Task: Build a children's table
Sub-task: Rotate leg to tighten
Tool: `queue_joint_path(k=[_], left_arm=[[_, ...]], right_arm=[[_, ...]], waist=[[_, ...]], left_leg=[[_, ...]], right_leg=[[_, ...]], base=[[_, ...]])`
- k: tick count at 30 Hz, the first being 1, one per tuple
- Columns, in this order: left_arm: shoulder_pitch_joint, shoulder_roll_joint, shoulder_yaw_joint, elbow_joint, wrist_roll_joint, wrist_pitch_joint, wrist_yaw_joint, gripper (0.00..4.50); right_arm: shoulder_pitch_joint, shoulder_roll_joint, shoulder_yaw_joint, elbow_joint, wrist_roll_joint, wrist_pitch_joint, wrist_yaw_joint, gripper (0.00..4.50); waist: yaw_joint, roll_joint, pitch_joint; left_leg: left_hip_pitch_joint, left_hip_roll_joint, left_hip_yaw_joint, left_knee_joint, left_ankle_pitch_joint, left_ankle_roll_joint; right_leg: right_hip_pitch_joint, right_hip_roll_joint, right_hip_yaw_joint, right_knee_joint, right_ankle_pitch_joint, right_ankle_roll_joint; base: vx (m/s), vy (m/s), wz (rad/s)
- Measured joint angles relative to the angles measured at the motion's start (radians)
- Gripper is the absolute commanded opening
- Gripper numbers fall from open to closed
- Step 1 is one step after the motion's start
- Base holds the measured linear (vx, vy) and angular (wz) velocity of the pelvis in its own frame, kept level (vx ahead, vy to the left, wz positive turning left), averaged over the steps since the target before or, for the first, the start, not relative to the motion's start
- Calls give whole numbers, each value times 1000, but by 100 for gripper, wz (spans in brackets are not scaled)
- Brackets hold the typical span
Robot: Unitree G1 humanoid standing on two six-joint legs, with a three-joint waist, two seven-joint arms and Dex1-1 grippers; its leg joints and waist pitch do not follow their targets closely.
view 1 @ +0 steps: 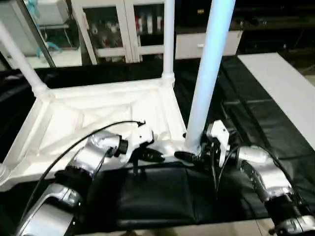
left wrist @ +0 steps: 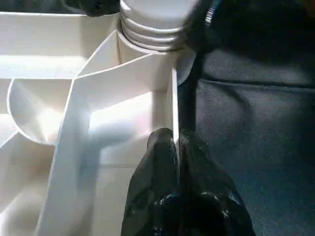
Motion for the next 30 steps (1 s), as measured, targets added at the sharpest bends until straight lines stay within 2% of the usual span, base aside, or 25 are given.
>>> queue_joint_path(k=[7, 20, 22, 25, 30], left_arm=[[6, 3, 0, -9, -6, 4, -6, 0], [16, 10, 2, -30, -7, 22, -2, 0], [15, 6, 13, -20, -3, 26, 39, 0], [-20, -34, 35, 33, 23, 44, 155, 0], [-99, -147, 45, 133, 56, 97, 350, 0]], right_arm=[[3, -1, -5, -20, 0, 31, -2, 265], [4, 13, -7, -24, -6, 40, -20, 259], [-13, 59, -21, 22, -20, 24, -100, 259], [-77, 135, -46, 123, -51, 4, -288, 258], [-166, 219, -116, 246, -70, 18, -542, 258]], waist=[[1, 0, 0], [-2, 0, 0], [-7, -1, 0], [-27, -3, 1], [-33, -5, 2]], left_leg=[[0, 0, 0, 0, 0, 0], [0, 0, 0, 0, 0, 0], [2, 0, 0, 0, 0, 0], [4, 0, 0, 0, 1, -2], [5, -2, 0, 0, 1, -2]], right_leg=[[0, 0, 0, 0, -1, 1], [0, 0, 0, 0, -1, 1], [0, 0, 0, 1, 0, 1], [1, 0, 0, 1, -1, 1], [3, 0, 2, -2, -1, 1]], base=[[0, 0, 0], [0, 0, 0], [0, 0, 0], [0, 0, 0], [0, 0, 0]])
